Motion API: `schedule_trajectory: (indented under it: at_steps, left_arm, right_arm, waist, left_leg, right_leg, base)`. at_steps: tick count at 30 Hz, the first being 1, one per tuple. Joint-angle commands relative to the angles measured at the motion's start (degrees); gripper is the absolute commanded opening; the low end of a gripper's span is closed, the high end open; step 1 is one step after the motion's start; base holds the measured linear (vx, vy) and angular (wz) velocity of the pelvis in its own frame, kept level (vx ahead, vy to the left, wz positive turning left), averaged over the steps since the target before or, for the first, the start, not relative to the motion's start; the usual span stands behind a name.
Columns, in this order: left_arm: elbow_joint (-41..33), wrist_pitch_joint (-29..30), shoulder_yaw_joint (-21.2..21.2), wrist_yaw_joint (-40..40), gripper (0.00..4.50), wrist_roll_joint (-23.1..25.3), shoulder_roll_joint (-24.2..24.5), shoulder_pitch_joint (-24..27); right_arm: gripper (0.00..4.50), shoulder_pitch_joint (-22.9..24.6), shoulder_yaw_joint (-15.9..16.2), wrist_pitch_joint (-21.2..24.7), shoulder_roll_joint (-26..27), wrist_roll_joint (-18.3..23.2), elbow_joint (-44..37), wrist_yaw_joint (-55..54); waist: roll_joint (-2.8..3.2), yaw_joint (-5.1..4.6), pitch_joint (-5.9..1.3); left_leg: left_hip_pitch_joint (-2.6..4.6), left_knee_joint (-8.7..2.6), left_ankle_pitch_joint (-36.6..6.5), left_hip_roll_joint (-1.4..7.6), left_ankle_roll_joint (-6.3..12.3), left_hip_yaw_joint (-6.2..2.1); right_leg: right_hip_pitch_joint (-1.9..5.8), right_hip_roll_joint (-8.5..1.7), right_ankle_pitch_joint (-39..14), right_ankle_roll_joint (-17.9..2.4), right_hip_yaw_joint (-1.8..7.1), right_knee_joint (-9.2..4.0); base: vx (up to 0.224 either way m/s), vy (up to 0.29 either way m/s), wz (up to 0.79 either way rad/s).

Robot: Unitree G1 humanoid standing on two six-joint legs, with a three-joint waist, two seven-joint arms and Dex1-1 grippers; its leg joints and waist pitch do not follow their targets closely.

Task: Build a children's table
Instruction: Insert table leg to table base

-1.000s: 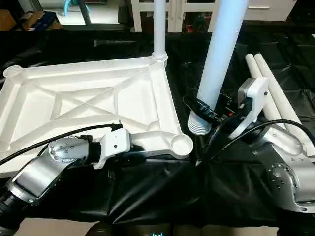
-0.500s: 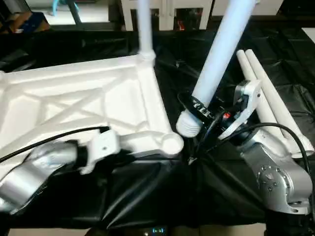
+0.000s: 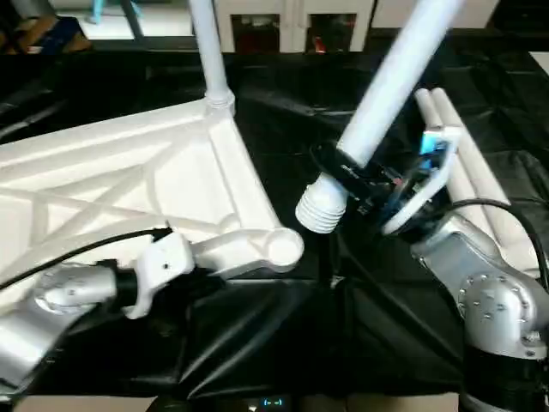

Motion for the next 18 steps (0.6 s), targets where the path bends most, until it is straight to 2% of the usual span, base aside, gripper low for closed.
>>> schedule_trajectory:
  at_steps: [1, 4, 5, 10, 11, 15, 17, 18]
  left_arm:
    - [3.8, -0.8, -3.1, 1.3, 0.02, 1.2, -0.6, 1.4]
    - [4.9, -1.4, -3.4, 1.4, 0.02, 1.4, -1.0, 0.7]
    - [5.8, -2.0, -3.6, 1.4, 0.02, 1.7, -1.1, 0.1]
    - [7.0, -3.8, -3.8, 0.6, 0.02, 2.2, -1.4, -0.7]
    - [7.8, -4.9, -3.6, 0.7, 0.02, 2.6, -2.0, -1.1]
    - [8.2, -5.7, -3.6, 0.8, 0.02, 2.7, -2.3, -1.3]
    - [9.0, -7.9, -3.2, 1.6, 0.02, 2.9, -3.0, -1.8]
    - [9.0, -7.6, -2.0, 1.6, 0.02, 1.2, -4.2, -2.4]
  right_arm:
    - [1.86, -0.3, 3.0, -3.1, -0.3, -4.1, 0.4, 2.5]
    - [1.86, -0.8, 5.8, -5.8, -0.8, -6.9, 1.6, 4.3]
    - [1.86, -0.9, 8.6, -9.1, -2.1, -10.3, 2.6, 6.2]
    - [1.86, -1.7, 9.2, -10.7, -1.4, -11.0, 4.5, 7.2]
    - [1.86, -2.0, 10.3, -14.5, -1.1, -14.5, 6.6, 9.1]
    - [1.86, -1.9, 11.5, -17.8, -1.2, -17.3, 8.0, 10.5]
    - [1.86, -1.7, 12.5, -20.0, -1.0, -18.5, 8.8, 11.3]
    - [1.86, -1.4, 12.9, -20.7, -0.8, -18.9, 8.8, 11.5]
  waist:
    - [-1.39, 0.23, -3.66]
    - [-1.36, 0.61, -3.71]
    - [-1.39, 0.72, -3.66]
    - [-1.79, 0.66, -3.39]
    - [-2.15, 0.63, -3.30]
    - [-2.14, 0.48, -2.96]
    - [-2.15, 0.43, -2.97]
    - [-2.22, 0.42, -3.03]
  left_leg:
    - [0.49, -3.02, -0.3, 0.34, 6.11, 0.66]
    - [0.67, -3.02, -0.5, 0.49, 6.85, 0.79]
    - [0.63, -3.07, -0.4, 0.60, 7.05, 0.75]
    - [0.53, -3.26, -3.0, 0.63, 7.52, 0.94]
    - [0.48, -3.33, -4.0, 0.73, 7.34, 0.94]
    - [0.50, -3.61, -7.0, 0.90, 6.25, 1.04]
    - [0.41, -3.66, -7.2, 0.92, 5.97, 1.02]
    - [0.37, -3.67, -7.2, 0.89, 5.88, 1.00]
  right_leg:
    - [3.37, -0.64, 0.6, -14.8, 0.39, -2.92]
    - [3.20, -0.78, 0.5, -14.7, 0.44, -2.80]
    - [3.16, -0.78, 0.4, -14.7, 0.39, -2.80]
    - [3.01, -1.09, -3.9, -14.1, 0.47, -3.20]
    - [2.88, -1.18, -6.1, -13.7, 0.46, -3.41]
    - [2.43, -1.31, -12.8, -11.6, 0.49, -4.07]
    - [2.34, -1.37, -13.7, -11.0, 0.51, -4.17]
    - [2.38, -1.35, -13.7, -10.8, 0.50, -4.15]
  base:
    - [0.000, 0.000, 0.00]
    - [0.000, 0.000, 0.00]
    - [0.000, 0.000, 0.00]
    - [0.000, 0.000, 0.00]
    - [0.000, 0.000, 0.00]
    - [0.000, 0.000, 0.00]
    - [0.000, 0.000, 0.00]
    - [0.000, 0.000, 0.00]
